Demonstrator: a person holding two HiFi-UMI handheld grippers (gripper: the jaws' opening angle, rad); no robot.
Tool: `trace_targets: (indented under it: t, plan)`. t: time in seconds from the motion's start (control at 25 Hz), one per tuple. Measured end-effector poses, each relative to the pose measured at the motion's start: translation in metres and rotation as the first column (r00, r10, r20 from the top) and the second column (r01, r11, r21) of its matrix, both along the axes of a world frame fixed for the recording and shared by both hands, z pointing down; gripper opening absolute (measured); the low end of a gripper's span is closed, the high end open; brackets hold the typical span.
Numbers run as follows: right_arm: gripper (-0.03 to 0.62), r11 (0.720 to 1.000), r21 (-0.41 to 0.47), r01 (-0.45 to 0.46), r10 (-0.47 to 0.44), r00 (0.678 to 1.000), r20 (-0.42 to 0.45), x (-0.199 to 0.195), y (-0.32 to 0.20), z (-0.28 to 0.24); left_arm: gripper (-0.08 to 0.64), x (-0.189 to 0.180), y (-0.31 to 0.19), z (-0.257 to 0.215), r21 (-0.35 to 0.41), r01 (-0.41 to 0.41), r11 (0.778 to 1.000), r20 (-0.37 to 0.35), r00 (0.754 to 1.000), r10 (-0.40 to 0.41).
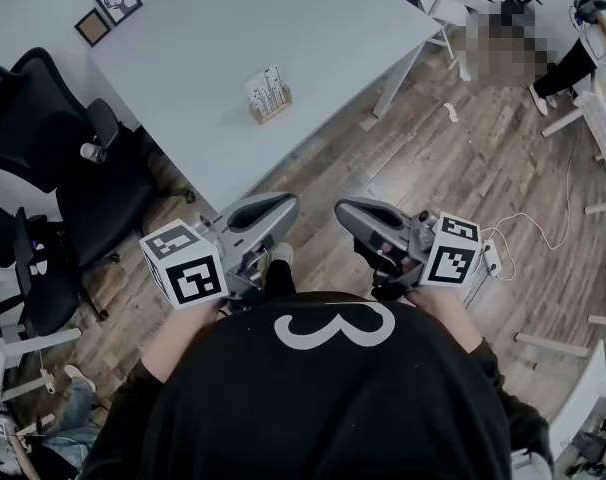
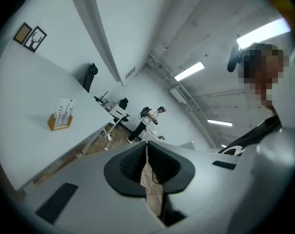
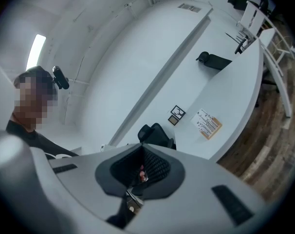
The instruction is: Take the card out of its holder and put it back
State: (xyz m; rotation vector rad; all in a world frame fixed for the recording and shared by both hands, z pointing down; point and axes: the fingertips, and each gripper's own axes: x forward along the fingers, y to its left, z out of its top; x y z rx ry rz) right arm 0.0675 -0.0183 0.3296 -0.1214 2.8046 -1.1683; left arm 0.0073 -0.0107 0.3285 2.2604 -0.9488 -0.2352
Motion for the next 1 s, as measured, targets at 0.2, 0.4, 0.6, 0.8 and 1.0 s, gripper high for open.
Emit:
trace_targets:
  t: [0.2, 0.4, 0.6, 0.8, 1.0]
  plan:
    - [0.011, 1.000, 0.021, -0.005, 0.005, 1.000, 0.008, 0.023, 0.029, -0.004, 0.014, 0.033, 0.036, 0.000, 0.023, -0.053, 0.998, 0.048, 0.998, 0.051]
    - [0.009, 0.998, 0.062, -0.011, 0.010, 1.000, 0.016, 0.052, 0.063, 0.003, 0.014, 0.062, 0.073, 0.007, 0.038, -0.055, 0.998, 0.041, 0.998, 0.053]
    - [0.009, 0.997, 0.073, -0.005, 0.005, 1.000, 0.002, 0.056, 0.074, 0.002, 0.014, 0.067, 0.082, 0.002, 0.048, -0.046, 0.998, 0.024, 0.999, 0.045]
    - [0.009, 0.998, 0.058, -0.006, 0.006, 1.000, -0.002, 0.055, 0.075, 0.003, 0.014, 0.065, 0.081, 0.001, 0.047, -0.042, 0.998, 0.026, 0.999, 0.041]
    - [0.009, 0.998, 0.064, -0.001, 0.001, 1.000, 0.003, 0.057, 0.080, -0.004, 0.014, 0.066, 0.086, -0.005, 0.057, -0.032, 0.998, 0.049, 0.998, 0.029]
